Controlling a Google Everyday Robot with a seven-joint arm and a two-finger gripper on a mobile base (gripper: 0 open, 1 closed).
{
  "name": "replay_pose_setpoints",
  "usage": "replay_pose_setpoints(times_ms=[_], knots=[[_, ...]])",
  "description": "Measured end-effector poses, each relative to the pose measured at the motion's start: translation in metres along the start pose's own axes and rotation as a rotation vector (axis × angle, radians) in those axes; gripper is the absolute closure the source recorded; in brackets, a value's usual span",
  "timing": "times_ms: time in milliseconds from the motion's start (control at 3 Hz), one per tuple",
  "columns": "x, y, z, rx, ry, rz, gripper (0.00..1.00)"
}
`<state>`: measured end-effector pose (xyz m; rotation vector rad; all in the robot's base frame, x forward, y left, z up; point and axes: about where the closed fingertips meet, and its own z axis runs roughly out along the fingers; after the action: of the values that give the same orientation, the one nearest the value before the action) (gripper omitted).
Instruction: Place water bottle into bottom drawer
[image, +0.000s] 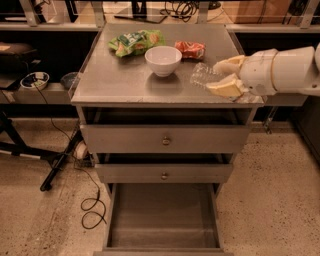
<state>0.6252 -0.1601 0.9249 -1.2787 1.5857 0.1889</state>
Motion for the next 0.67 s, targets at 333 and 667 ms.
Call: replay_pose_setpoints(times_ms=[333, 667], knots=[[0.016, 0.018, -0.005, -0.017, 0.019, 0.056, 1.00], [0.033, 0.042, -0.021, -0.010, 0.064, 0.129, 1.00]])
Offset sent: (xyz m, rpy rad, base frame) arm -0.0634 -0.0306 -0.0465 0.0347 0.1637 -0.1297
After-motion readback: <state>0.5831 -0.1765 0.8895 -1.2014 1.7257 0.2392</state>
